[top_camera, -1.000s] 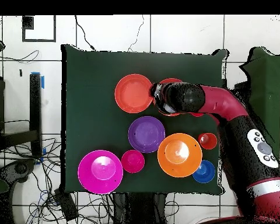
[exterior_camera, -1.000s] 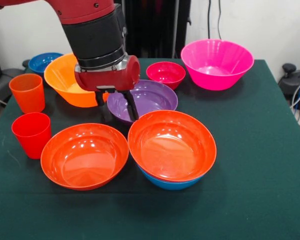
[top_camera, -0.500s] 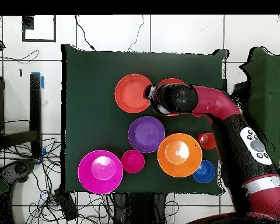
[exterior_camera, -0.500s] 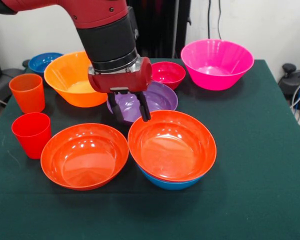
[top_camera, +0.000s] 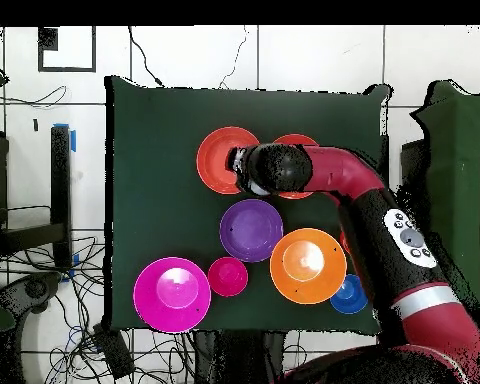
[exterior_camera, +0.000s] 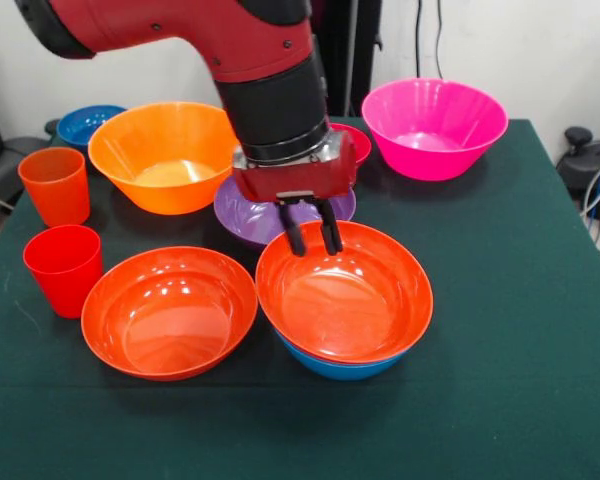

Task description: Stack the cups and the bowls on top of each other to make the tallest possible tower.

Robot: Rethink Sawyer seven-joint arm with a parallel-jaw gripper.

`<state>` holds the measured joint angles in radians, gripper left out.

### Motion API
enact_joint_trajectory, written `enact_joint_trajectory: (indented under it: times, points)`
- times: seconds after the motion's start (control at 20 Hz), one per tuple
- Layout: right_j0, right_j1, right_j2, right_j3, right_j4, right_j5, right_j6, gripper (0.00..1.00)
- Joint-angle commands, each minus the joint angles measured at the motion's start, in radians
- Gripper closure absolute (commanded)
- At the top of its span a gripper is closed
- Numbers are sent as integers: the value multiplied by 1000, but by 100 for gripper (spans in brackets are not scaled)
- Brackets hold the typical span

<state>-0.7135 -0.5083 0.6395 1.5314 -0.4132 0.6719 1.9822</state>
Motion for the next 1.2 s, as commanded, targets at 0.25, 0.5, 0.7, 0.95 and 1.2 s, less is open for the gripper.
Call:
enact_joint_trajectory:
  times: [0.25, 0.5, 0.7, 0.95, 1.2]
  points:
    - [133, -15, -144, -20, -126, -61, 48, 100]
    - [141, -6, -160, -28, -103, -60, 35, 100]
    - [142, 8, -175, -43, -100, -60, 27, 100]
    - [147, 14, -200, -76, -108, -42, 16, 100]
    - [158, -1, -239, -99, -108, -2, 17, 100]
